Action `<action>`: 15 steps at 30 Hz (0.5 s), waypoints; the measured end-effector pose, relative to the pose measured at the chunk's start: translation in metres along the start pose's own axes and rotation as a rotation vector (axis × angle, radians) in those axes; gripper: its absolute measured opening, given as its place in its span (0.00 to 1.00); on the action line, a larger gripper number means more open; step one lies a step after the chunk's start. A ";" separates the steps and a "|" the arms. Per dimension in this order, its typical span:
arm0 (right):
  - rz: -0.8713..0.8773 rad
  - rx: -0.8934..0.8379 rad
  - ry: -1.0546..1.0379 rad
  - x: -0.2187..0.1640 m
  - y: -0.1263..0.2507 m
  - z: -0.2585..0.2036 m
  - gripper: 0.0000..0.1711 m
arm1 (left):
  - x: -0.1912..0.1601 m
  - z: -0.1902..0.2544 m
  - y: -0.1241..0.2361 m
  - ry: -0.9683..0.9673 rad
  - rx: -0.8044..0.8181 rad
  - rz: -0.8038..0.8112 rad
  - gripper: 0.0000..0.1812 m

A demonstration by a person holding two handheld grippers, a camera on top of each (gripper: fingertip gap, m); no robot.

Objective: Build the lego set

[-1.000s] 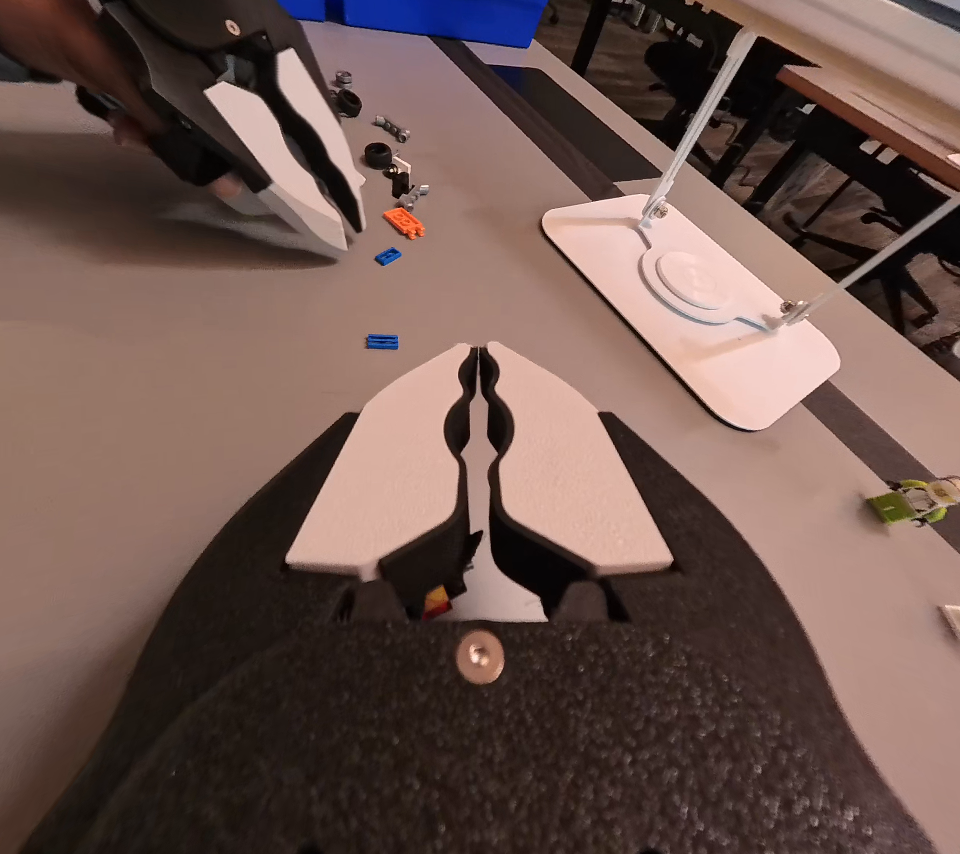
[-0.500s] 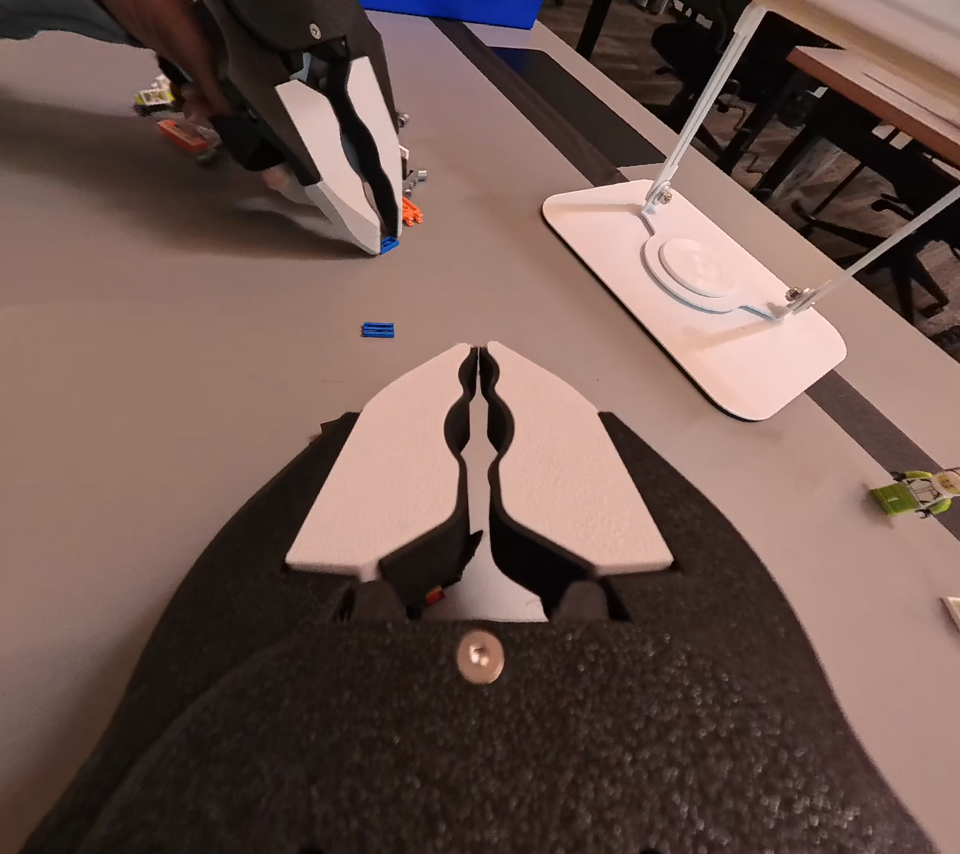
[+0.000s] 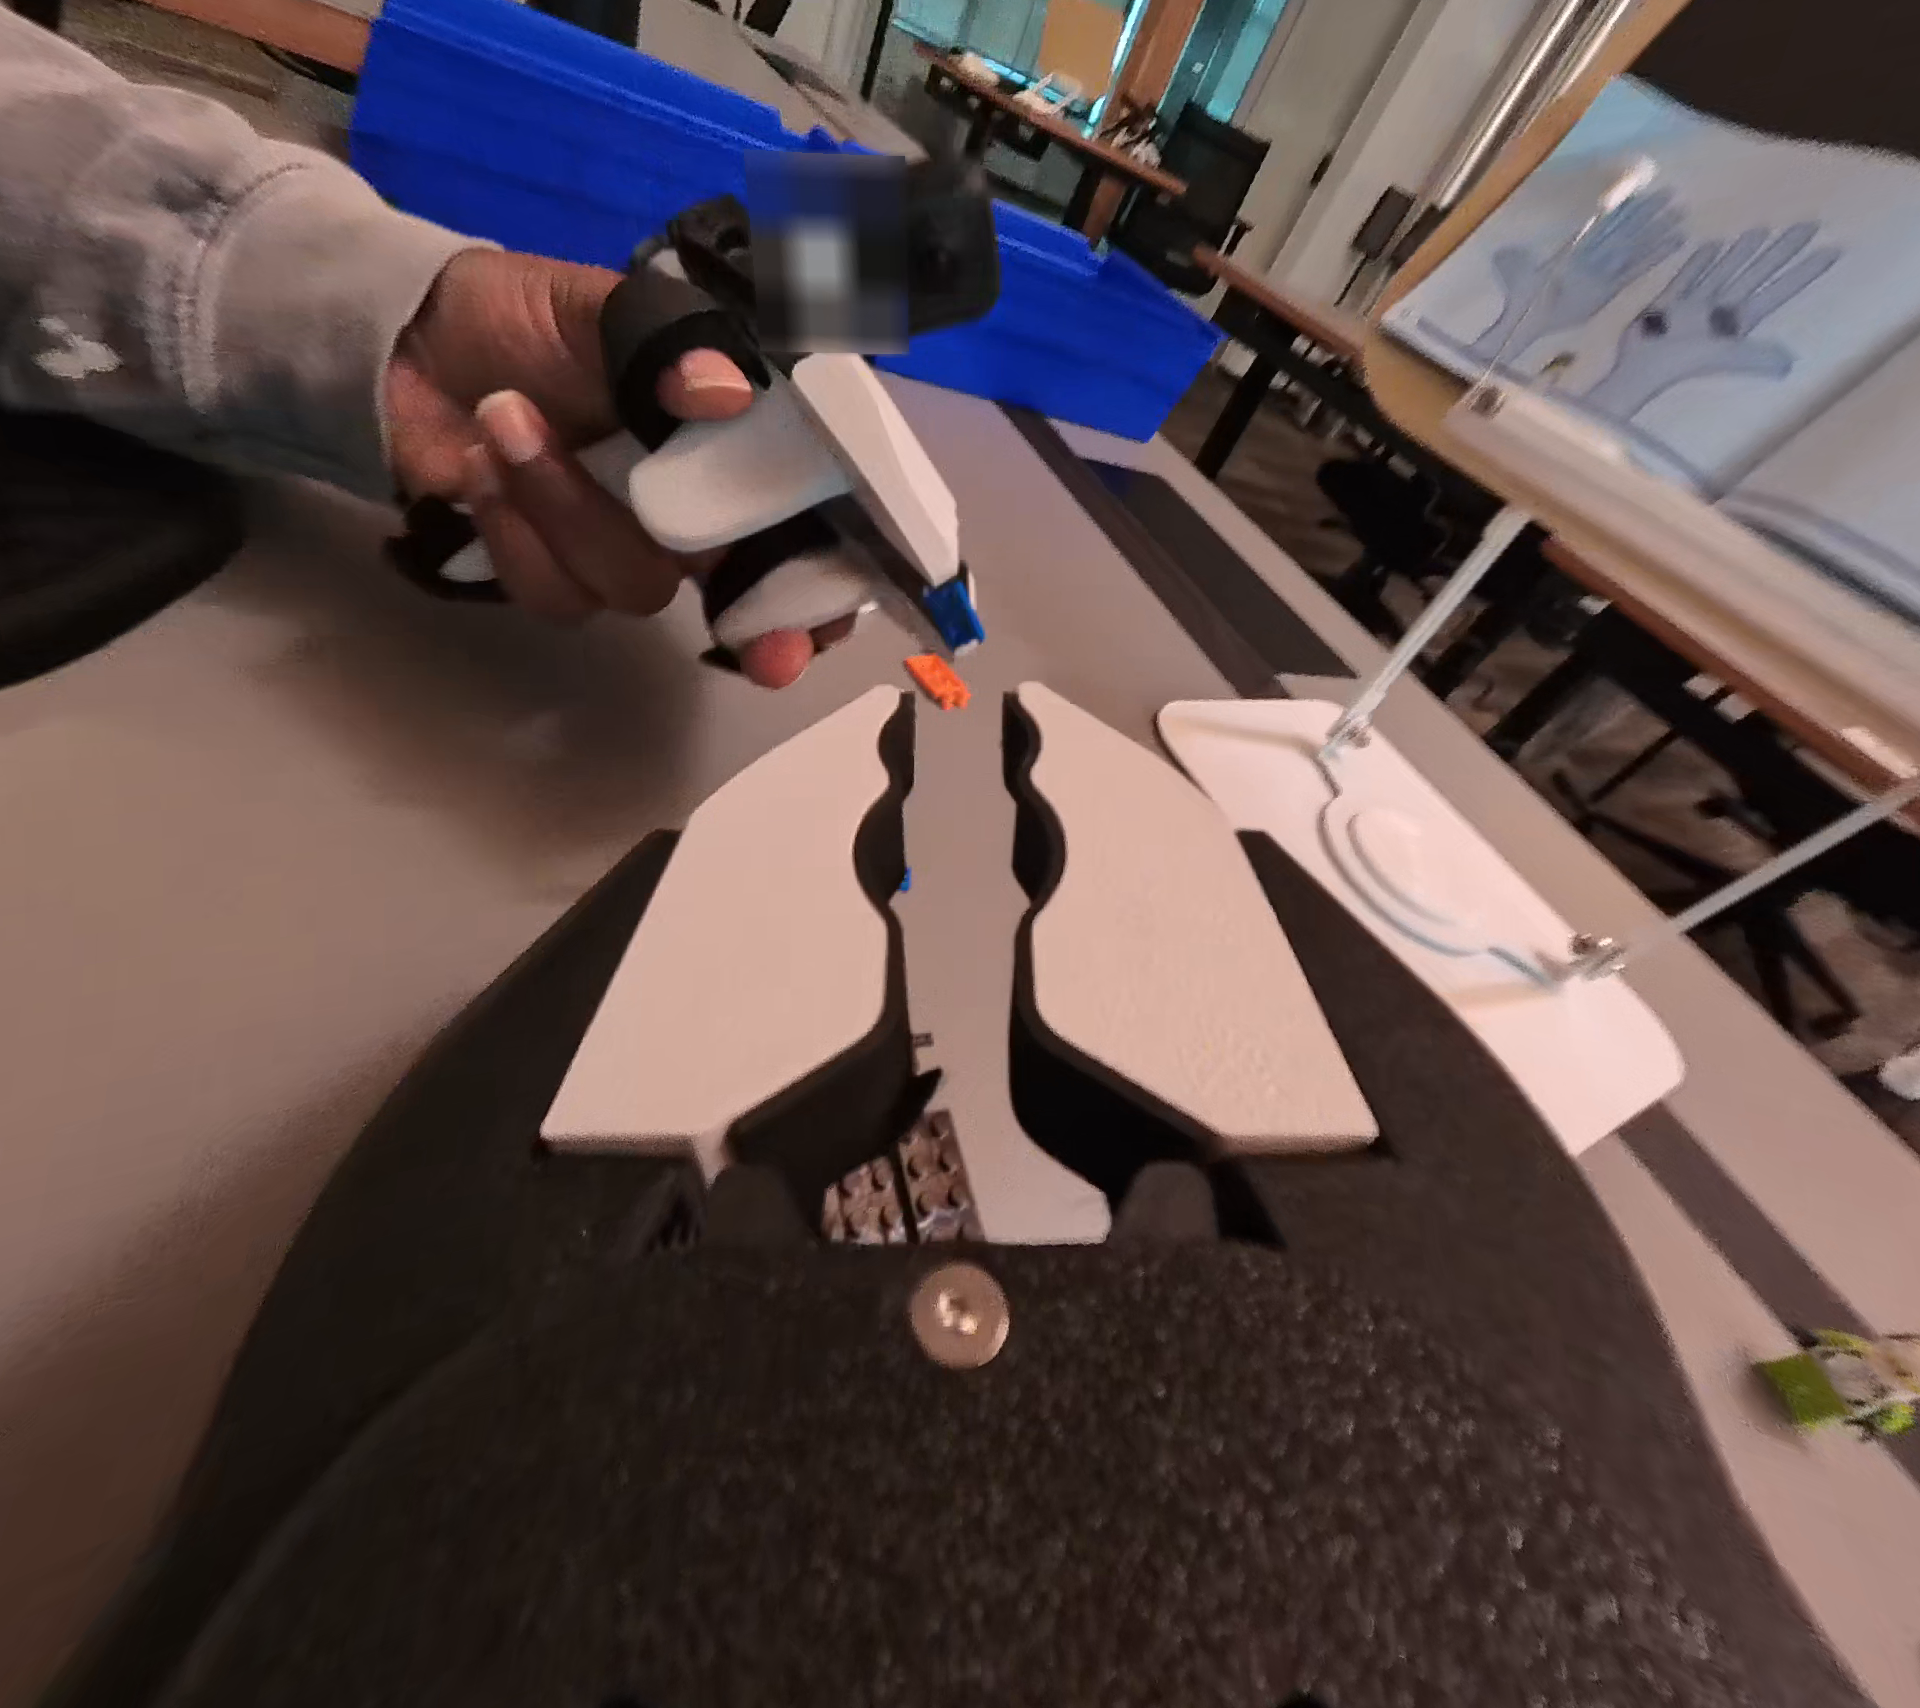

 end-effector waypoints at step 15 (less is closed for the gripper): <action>-0.093 0.036 0.097 -0.001 -0.003 -0.013 0.04 | -0.015 -0.002 -0.006 -0.009 0.012 -0.040 0.10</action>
Point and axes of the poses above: each gripper's, where its closed fingertips meet, y back along the fingers, x out of its top, z = x × y across the jaws, the point moved 6 cm from there along y, back along the fingers, and after that the axes turned 3 degrees about -y, right-handed, at the moved point
